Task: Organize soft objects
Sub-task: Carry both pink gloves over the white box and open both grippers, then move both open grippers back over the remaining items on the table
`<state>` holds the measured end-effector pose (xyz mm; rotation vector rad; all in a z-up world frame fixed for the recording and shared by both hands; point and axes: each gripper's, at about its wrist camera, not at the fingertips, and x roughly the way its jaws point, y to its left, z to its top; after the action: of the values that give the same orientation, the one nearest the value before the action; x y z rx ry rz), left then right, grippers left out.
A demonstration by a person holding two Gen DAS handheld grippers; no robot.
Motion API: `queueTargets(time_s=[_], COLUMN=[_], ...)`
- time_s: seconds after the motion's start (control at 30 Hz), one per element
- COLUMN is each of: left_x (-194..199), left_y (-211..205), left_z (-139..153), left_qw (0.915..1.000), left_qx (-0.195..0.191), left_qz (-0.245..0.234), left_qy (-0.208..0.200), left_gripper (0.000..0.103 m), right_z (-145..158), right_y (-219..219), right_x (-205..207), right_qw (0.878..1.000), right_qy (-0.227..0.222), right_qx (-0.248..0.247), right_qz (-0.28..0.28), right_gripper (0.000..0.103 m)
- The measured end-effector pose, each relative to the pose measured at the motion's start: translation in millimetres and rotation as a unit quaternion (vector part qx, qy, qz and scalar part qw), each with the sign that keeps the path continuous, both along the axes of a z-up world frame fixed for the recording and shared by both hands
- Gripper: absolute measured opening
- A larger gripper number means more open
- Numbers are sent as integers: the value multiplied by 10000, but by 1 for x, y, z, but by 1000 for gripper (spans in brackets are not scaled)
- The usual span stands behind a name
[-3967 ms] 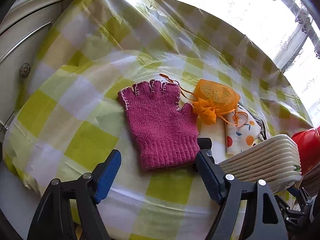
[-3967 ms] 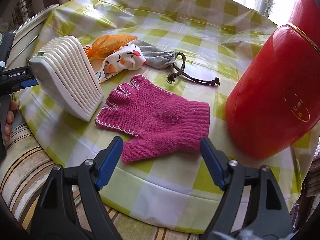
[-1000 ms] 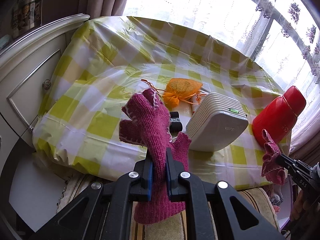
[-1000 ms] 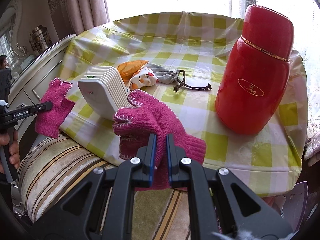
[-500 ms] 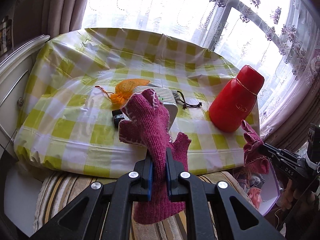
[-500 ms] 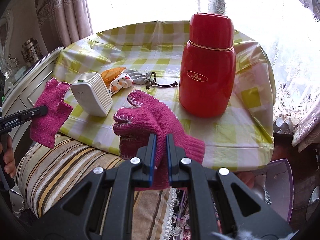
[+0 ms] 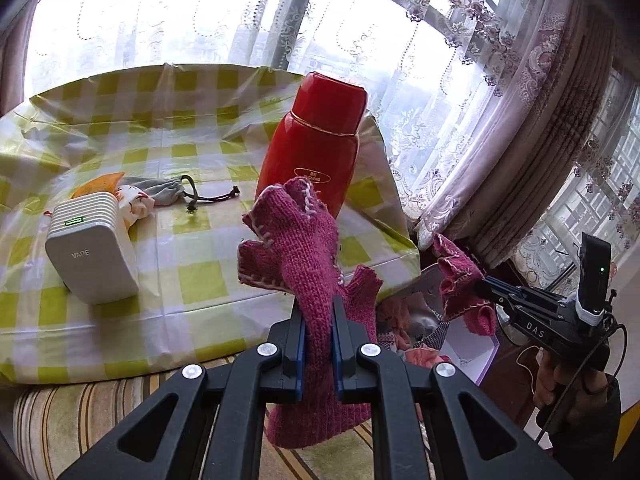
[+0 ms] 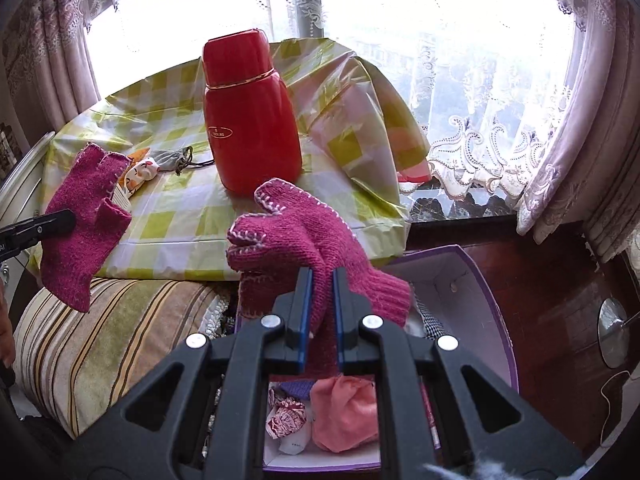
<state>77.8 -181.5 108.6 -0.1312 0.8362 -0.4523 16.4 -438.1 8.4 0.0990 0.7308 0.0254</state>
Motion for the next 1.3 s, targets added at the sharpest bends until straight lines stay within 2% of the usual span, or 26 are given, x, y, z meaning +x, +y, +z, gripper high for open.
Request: queueTargets(time_s=[0.13, 0.37, 0.4, 0.47, 0.5, 0.53, 0.63, 0.7, 0.77, 0.8, 0.83, 1.03, 1.3], left_x=[-1, -4, -4, -5, -4, -4, -5, -5, -5, -5, -5, -4, -8], left_y=[-34, -80, -86, -96, -102, -106, -116, -125, -133, -134, -134, -120, -90], left_z=[-4, -14, -15, -17, -18, -19, -21, -25, -33, -37, -40, -41, -33], left_qw=[9992, 9961, 9955, 9945, 9940, 9936, 9919, 9899, 9879, 9880, 9885, 9908, 9947], left_qx=[-11, -7, 6, 29, 36, 44, 14, -5, 142, 196, 210, 272, 220], left_qz=[-382, -850, -910, -1010, -1049, -1081, -1207, -1345, -1432, -1404, -1359, -1182, -912], left_qy=[77, 251, 263, 283, 306, 326, 383, 450, 579, 612, 627, 596, 418], left_gripper=[11, 11, 11, 11, 11, 11, 11, 15, 31, 44, 50, 51, 51], right_z=[-9, -22, -22, -22, -22, -21, -21, -21, -21, -22, -22, -21, -15], right_y=[-27, -71, -74, -79, -80, -81, -83, -83, -82, -82, -81, -76, -50], right_x=[-13, -31, -34, -36, -37, -38, -38, -38, -38, -38, -38, -34, -24], right_qw=[9994, 9950, 9946, 9941, 9939, 9939, 9941, 9942, 9943, 9944, 9945, 9953, 9976], right_qy=[130, 304, 308, 282, 255, 230, 197, 187, 177, 171, 167, 190, 150], right_qx=[-15, 33, 34, 41, 48, 57, 109, 136, 154, 167, 175, 176, 166], right_qz=[-333, -955, -987, -1049, -1072, -1080, -1058, -1049, -1037, -1026, -1014, -935, -654], right_gripper=[13, 21, 24, 45, 50, 54, 56, 58, 58, 58, 59, 60, 68])
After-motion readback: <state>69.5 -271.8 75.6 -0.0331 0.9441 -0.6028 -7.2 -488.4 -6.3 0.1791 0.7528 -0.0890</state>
